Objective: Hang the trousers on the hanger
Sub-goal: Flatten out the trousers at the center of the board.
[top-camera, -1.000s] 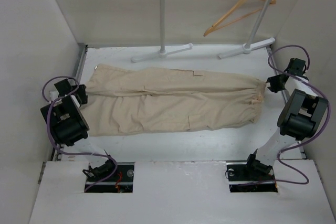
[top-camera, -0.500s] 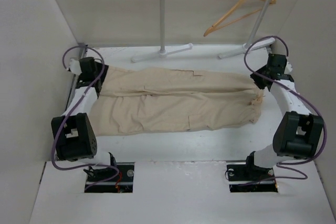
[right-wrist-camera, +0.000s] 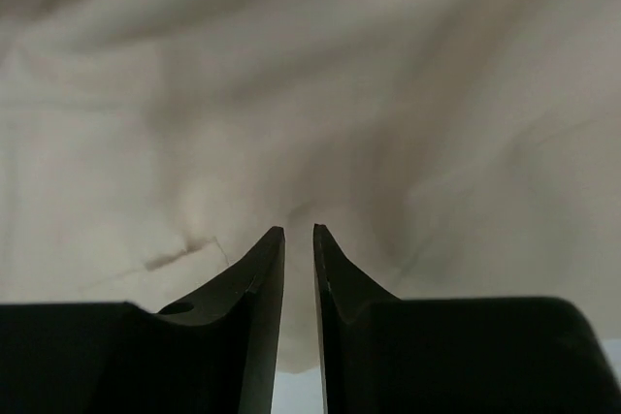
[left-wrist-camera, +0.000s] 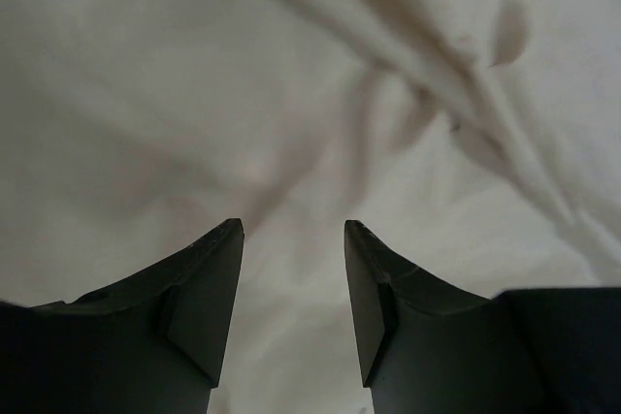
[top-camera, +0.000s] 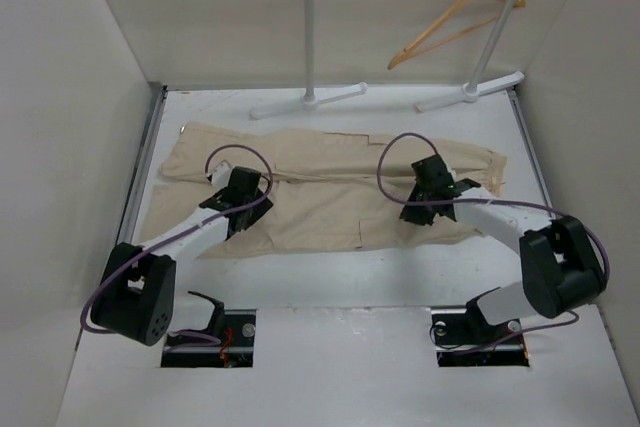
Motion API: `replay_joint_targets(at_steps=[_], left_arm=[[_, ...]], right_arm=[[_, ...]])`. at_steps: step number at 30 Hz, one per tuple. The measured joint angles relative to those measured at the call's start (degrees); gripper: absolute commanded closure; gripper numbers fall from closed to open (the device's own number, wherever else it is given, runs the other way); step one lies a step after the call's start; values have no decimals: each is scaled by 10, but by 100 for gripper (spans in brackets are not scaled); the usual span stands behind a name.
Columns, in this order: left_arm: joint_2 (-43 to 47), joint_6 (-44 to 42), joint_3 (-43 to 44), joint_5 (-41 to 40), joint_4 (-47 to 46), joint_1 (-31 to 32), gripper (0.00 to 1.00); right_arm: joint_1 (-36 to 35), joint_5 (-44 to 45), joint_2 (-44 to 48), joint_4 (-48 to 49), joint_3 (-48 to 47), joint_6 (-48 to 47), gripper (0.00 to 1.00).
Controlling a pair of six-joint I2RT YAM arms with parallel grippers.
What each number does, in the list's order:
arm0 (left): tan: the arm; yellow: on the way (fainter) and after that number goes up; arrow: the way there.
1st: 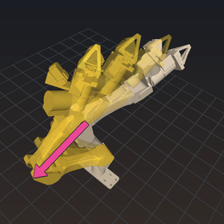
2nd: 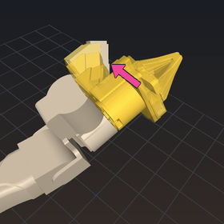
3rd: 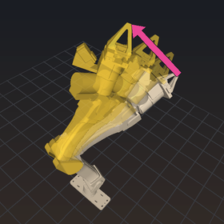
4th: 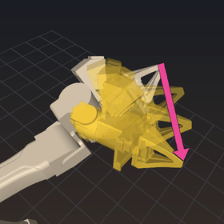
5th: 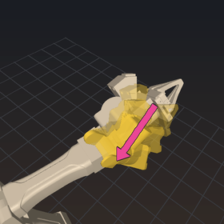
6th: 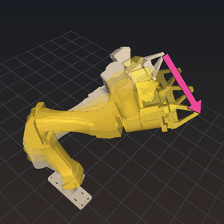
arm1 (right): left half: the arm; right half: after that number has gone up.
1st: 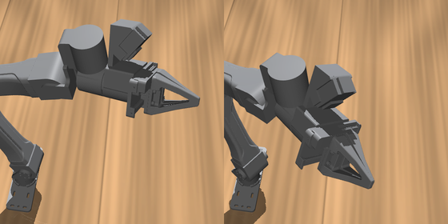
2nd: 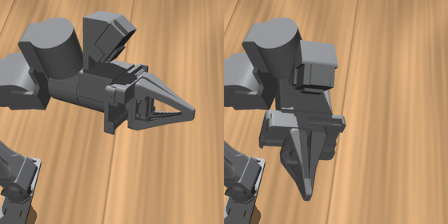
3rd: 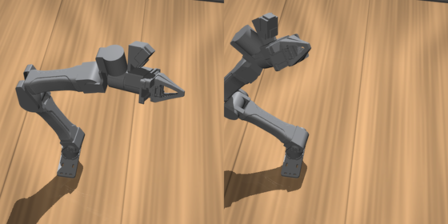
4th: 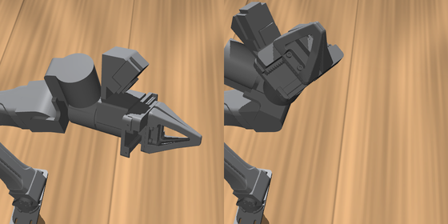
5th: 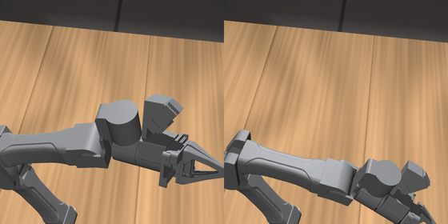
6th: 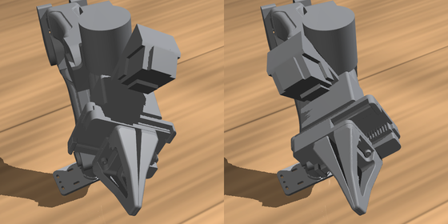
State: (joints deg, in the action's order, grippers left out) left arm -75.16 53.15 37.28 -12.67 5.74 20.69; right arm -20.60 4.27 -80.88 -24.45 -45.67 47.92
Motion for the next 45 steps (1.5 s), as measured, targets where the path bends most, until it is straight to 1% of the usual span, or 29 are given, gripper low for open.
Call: replay_joint_targets(at_steps=[4, 7, 9, 12, 14, 16, 18, 20, 21, 22, 24, 26, 27, 28, 31, 32, 33, 34, 37, 41, 43, 45], left_arm=[[37, 22, -76, -12, 9, 1, 57], [90, 32, -110, -16, 25, -4, 57], [133, 38, -132, -17, 46, -6, 57], [204, 42, -158, -19, 97, -15, 57], [257, 44, -171, -19, 147, -22, 53], [316, 46, -177, -19, 206, -28, 53], [356, 49, -176, -18, 245, -30, 51], [377, 50, -163, -17, 288, -34, 47], [378, 50, -148, -17, 305, -38, 46], [372, 48, -130, -18, 316, -43, 44], [340, 38, -79, -23, 322, -54, 42], [282, 20, -13, -27, 304, -72, 42], [244, 9, 24, -25, 287, -86, 42], [203, -2, 61, -23, 264, -104, 42], [68, -26, 168, -12, 191, -172, 42], [20, -32, 205, -8, 169, -197, 42], [-29, -36, 244, -5, 153, -219, 43], [-73, -38, 280, -4, 141, -238, 43], [-216, -50, 407, 5, 120, -280, 44], [-379, -77, 567, 15, 128, -298, 44], [-443, -95, 628, 17, 137, -298, 44], [-491, -112, 672, 15, 146, -297, 44]], right_arm=[[-67, -10, -37, 1, 10, 37, 84], [-98, -18, -35, 12, 32, 75, 86], [-110, -20, -17, 26, 54, 103, 87], [-136, -21, 35, 41, 107, 152, 87], [-162, -23, 76, 41, 143, 186, 87], [-188, -26, 115, 35, 173, 219, 86], [-208, -27, 152, 17, 193, 245, 79], [-218, -26, 191, -18, 206, 262, 67], [-218, -25, 209, -37, 208, 266, 57], [-218, -23, 224, -52, 208, 267, 52], [-208, -19, 254, -80, 201, 254, 43], [-179, -16, 267, -108, 171, 223, 39], [-156, -14, 268, -117, 148, 201, 39], [-133, -12, 268, -121, 126, 178, 45], [-41, -17, 264, -113, 57, 106, 76], [-8, -19, 260, -105, 39, 85, 82], [28, -27, 253, -93, 23, 68, 85], [62, -37, 242, -81, 9, 52, 86], [123, -63, 198, -55, -18, 16, 84], [150, -81, 148, -40, -23, -13, 80], [165, -87, 125, -35, -25, -21, 74], [186, -88, 96, -30, -33, -29, 64]])
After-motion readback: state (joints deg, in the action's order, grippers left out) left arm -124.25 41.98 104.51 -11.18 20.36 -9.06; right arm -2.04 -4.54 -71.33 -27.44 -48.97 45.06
